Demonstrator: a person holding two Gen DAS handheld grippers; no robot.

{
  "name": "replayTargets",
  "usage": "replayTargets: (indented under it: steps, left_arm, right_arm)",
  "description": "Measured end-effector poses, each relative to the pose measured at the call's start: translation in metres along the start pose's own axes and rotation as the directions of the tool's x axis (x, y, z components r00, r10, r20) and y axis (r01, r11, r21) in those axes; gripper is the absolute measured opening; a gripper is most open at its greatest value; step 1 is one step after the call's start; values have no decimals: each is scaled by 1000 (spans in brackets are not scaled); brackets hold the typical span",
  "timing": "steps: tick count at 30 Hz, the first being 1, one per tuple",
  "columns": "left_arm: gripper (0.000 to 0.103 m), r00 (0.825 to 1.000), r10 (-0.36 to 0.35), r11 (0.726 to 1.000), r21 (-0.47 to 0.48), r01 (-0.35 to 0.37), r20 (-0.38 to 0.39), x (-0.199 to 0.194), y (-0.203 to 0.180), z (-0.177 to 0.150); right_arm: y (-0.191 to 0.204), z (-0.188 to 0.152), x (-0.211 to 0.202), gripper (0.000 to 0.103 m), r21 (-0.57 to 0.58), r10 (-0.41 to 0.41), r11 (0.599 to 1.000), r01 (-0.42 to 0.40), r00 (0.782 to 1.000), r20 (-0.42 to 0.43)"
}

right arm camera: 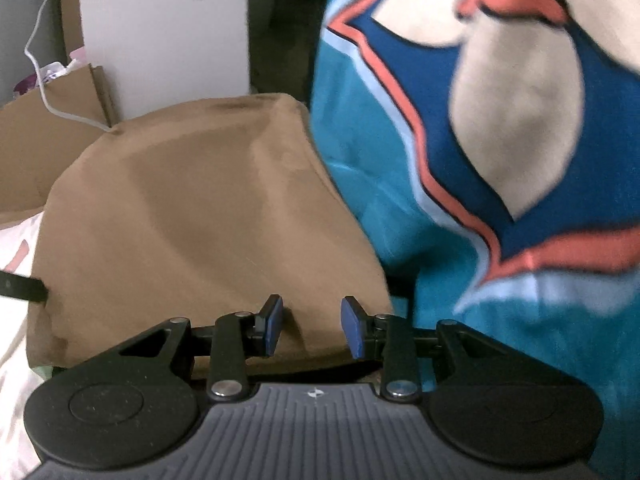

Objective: Fold clothes
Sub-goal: 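Press the placed shirt flat with both grippers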

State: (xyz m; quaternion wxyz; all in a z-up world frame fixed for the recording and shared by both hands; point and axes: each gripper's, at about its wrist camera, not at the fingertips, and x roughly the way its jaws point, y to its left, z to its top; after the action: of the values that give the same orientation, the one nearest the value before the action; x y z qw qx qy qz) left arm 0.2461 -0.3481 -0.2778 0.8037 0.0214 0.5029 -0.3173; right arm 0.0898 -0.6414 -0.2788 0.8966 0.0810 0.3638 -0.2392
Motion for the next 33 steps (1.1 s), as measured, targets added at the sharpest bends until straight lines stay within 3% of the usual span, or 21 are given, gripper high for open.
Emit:
replayTargets:
  steps: [3,5,6,11,14,21,33]
  left_arm:
    - [54,999,-33,999,0,33,-4,2,1,-6]
    - [31,998,-55,998,0,55,-7,4,2,-11]
    - [25,998,-66,998,0,66,-8,5,3,-13]
    - [13,994,-111,994,-5,111,-16,4,5,-18]
    - [9,992,-122,993,-9,122,-24,0,10,-16]
    - [6,996,-84,995,43,85,-37,-4,6,-22]
    - [8,997,-37,995,89,43,-62,-5,-8,-28]
  right_arm:
    - [-5,-8,-1,40,6,2,1000,-1,1000,-8]
    - [-5,-12,-2,40,-5,-2,1000,2,1000,-9]
    - [-4,-13,-4,40,-11,-4,1000,4,1000,-4]
    - [3,-9,-19,39,-33,33,999,-31,997,67]
    - [7,-3,-17,31,-52,31,998,-27,996,78]
    - [3,2,3,31,-23,2,1000,-1,999,48]
    - [8,-2,16,32,-72,-37,997,37,999,6]
